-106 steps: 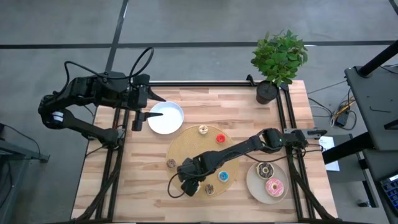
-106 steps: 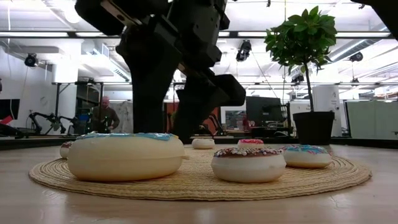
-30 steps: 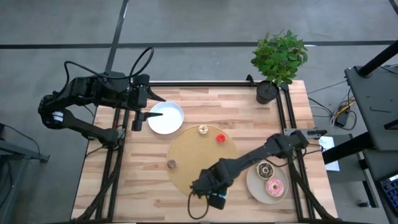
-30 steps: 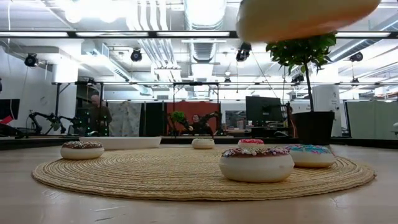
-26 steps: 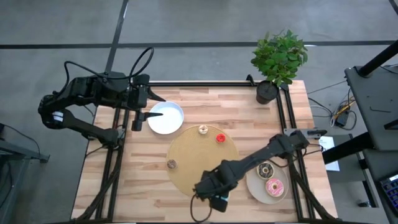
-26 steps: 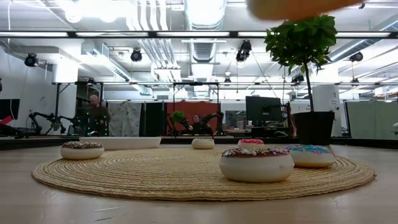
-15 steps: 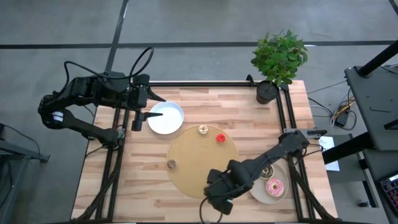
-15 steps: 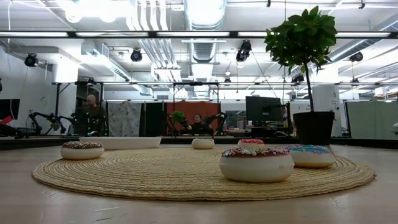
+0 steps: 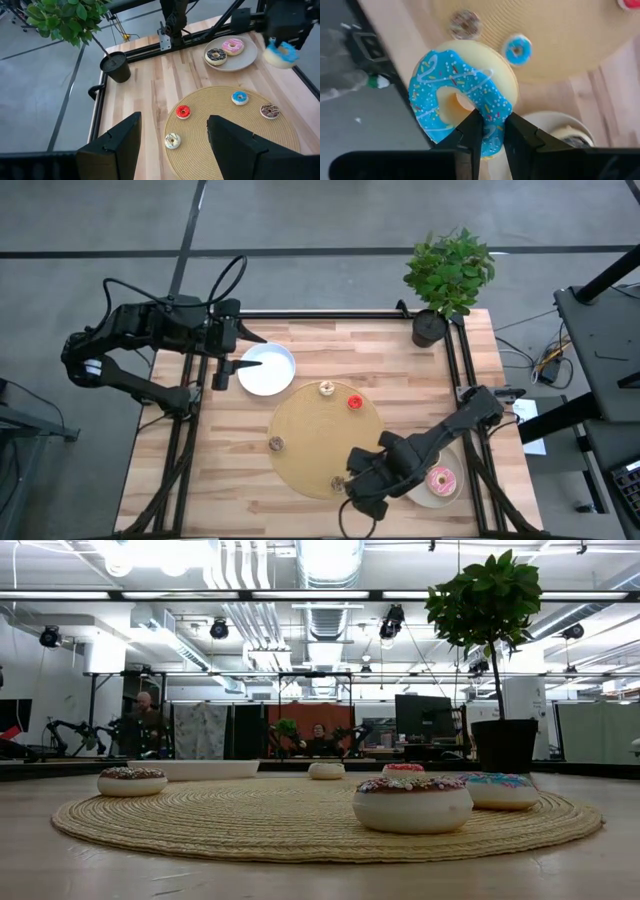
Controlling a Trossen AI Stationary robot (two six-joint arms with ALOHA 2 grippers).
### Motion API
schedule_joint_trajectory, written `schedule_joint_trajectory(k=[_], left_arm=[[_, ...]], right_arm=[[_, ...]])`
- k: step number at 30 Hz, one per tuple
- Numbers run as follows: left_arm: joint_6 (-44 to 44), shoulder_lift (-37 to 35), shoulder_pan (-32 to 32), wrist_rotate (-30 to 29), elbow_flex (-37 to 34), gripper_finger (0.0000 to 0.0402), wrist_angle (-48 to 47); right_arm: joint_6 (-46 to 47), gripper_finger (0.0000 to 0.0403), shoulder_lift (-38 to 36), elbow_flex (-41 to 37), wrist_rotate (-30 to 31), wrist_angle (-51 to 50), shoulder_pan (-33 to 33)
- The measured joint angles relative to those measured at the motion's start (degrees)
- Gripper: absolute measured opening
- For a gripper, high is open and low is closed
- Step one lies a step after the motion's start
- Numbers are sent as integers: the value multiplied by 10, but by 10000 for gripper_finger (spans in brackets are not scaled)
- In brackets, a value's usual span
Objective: Pick & Place donuts
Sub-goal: Put the large blue donut into the gray plate
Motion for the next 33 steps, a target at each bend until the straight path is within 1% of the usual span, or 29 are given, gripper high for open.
schedule_joint_trajectory(k=[8,14,21,27,33], left_arm=[[-2,0,0,0,0,199,0],[-5,0,0,0,0,199,0],[-11,0,0,0,0,199,0],[-12,0,0,1,0,199,0],[-13,0,0,1,0,199,0]], right_arm=[[53,61,-106,-169,0,15,12],[59,61,-193,-292,-2,77,32],[64,61,-276,-424,-5,152,59],[87,61,-318,-513,-6,207,77],[92,59,-337,-581,-10,269,100]])
